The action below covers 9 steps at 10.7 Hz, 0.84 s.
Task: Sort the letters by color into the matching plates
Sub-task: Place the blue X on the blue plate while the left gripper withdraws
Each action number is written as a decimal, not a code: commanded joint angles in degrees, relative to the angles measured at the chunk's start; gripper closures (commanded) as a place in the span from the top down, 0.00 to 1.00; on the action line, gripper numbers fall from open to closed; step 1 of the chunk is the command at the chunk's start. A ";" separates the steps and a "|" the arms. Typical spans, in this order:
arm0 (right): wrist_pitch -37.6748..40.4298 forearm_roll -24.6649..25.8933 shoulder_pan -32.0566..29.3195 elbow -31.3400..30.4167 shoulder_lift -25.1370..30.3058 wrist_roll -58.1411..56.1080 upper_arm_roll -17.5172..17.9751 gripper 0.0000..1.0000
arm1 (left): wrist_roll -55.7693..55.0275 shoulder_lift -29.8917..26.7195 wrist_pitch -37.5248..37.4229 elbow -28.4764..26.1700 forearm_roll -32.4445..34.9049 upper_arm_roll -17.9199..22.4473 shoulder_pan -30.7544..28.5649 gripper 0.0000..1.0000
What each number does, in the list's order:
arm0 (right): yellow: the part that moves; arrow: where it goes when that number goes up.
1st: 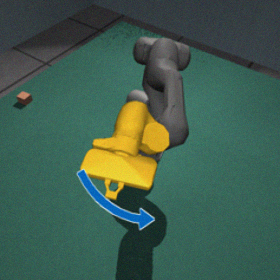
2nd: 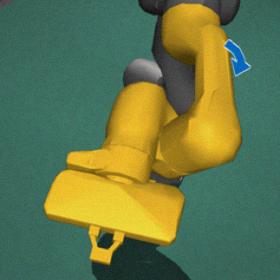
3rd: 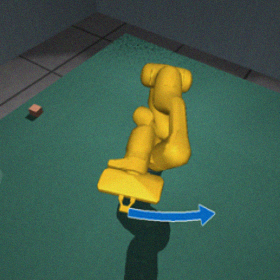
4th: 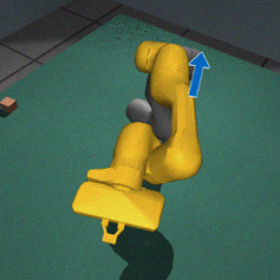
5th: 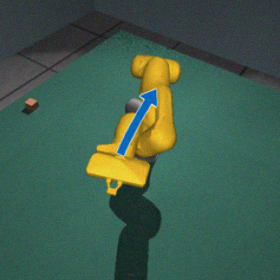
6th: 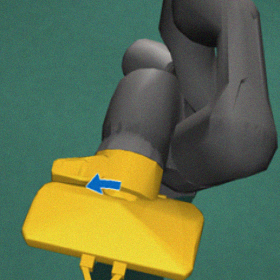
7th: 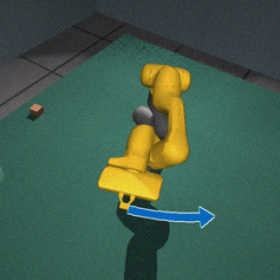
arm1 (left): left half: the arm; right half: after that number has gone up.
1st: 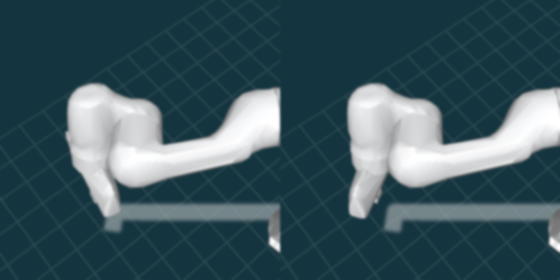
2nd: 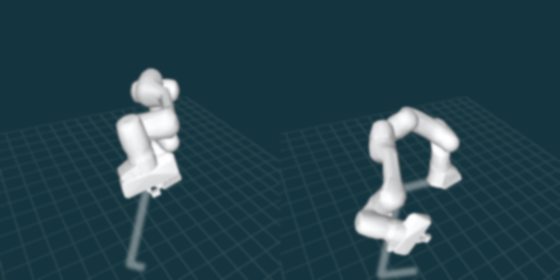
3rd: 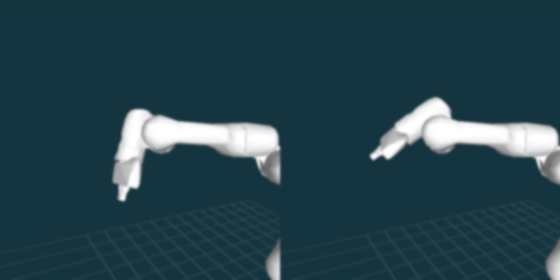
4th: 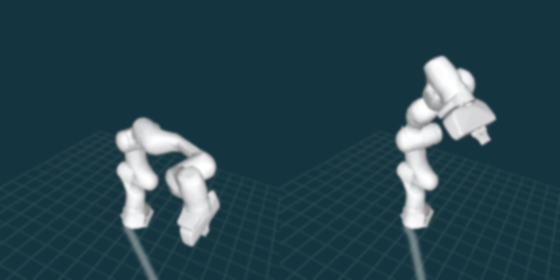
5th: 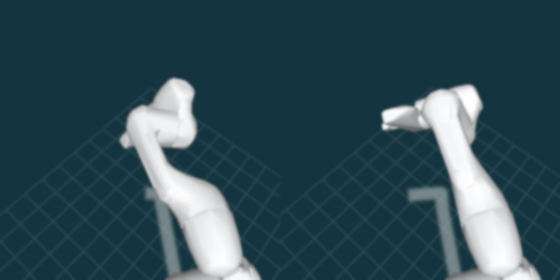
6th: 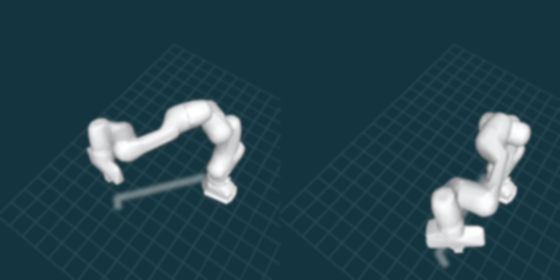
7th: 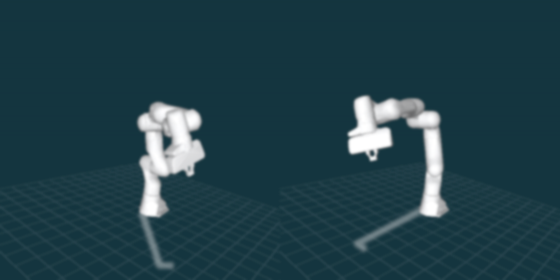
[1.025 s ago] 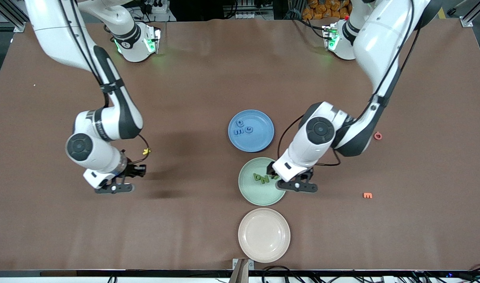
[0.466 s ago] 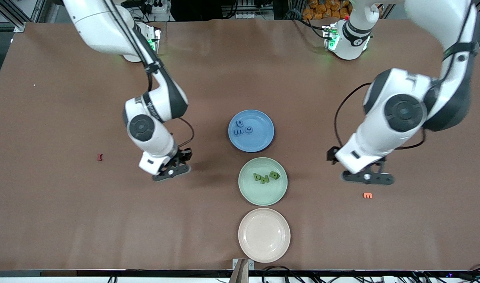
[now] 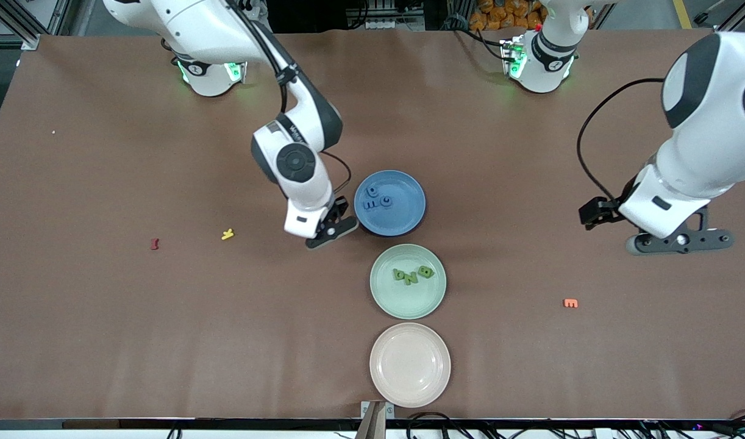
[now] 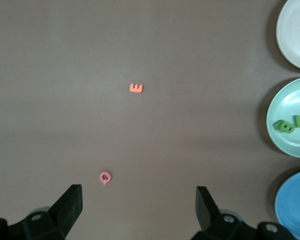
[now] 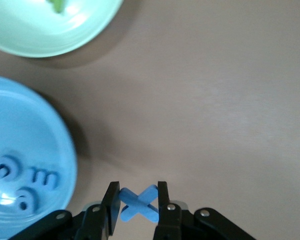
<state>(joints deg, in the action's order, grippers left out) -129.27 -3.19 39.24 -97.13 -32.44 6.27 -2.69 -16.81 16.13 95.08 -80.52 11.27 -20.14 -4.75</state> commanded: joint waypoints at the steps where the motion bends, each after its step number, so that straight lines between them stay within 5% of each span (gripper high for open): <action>1: 0.78 0.64 3.47 4.91 -4.01 2.42 1.71 0.13 | 1.26 -3.64 -4.46 -1.92 -0.82 -0.60 -0.78 1.00; 5: 0.78 1.17 4.26 9.06 -6.93 4.80 6.99 0.18 | 1.50 -5.58 -2.37 -1.48 -0.29 0.28 -0.43 1.00; 6: 0.69 1.26 4.62 9.06 -6.93 4.89 7.00 0.65 | 4.39 -6.28 -2.19 -1.66 -0.55 0.28 -0.60 1.00; 7: 0.69 1.26 4.27 9.15 -6.84 4.80 6.91 1.00 | 6.33 -7.07 -1.92 -2.09 -1.07 0.54 -0.69 1.00; 9: 0.69 1.26 3.65 9.24 -6.41 4.28 6.65 1.00 | 6.96 -11.71 1.40 -7.42 -5.79 5.44 0.44 1.00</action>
<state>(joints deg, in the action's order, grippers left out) -129.36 -3.13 43.80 -89.53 -38.45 9.91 3.85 -12.63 10.57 92.77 -81.15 10.82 -19.25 -5.00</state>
